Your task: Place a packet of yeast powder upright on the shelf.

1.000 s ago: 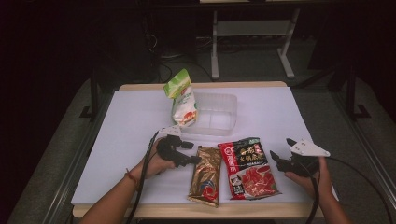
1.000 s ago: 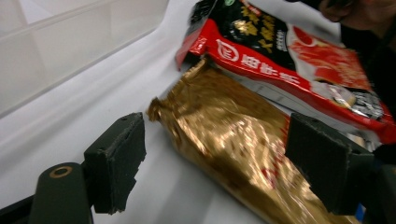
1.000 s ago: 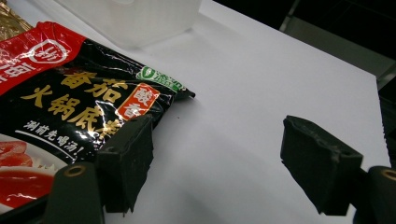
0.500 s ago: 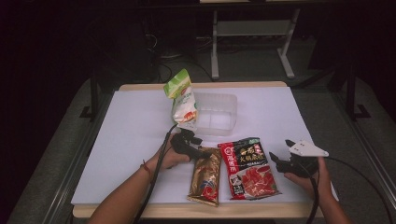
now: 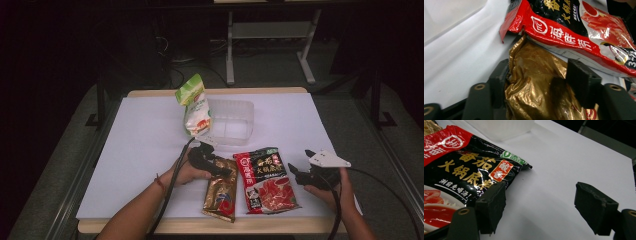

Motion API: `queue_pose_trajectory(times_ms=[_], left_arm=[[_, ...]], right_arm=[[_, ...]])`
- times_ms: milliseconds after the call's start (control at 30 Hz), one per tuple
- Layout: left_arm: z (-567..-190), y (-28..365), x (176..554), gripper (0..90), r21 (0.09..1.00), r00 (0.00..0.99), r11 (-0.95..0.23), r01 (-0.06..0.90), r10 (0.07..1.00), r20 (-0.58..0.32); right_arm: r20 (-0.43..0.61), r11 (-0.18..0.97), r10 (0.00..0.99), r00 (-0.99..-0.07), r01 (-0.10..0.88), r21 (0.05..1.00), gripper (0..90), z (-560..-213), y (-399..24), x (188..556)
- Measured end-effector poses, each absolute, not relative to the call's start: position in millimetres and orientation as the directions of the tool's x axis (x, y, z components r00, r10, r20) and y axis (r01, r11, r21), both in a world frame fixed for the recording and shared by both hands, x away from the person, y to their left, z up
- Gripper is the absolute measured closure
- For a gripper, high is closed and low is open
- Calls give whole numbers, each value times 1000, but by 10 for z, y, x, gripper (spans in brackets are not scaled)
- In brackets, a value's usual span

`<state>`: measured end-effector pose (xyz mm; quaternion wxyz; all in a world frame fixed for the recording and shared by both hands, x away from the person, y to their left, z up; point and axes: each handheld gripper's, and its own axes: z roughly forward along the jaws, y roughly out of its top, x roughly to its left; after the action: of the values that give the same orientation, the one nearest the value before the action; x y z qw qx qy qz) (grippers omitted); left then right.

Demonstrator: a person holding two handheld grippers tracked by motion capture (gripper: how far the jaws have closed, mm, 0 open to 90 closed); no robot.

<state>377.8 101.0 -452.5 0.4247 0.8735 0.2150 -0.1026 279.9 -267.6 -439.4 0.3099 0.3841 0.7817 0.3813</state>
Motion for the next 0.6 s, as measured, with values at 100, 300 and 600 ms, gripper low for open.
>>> queue_pose_trajectory(times_ms=[100, 300, 600], left_arm=[[-4510, 1030, 3783, 558, 704, 883, -533, 470, 302, -360], [-4482, 1056, 3773, 781, 729, 890, -514, 452, 318, -327], [-4332, 1139, 3697, 856, 782, 897, -464, 417, 350, -271]], right_arm=[[-187, 414, 836, -516, 369, 832, 245, -4402, -2674, 2803], [-189, 418, 835, -517, 372, 829, 244, -4407, -2672, 2808], [-198, 421, 833, -516, 360, 832, 244, -4392, -2680, 2803]])
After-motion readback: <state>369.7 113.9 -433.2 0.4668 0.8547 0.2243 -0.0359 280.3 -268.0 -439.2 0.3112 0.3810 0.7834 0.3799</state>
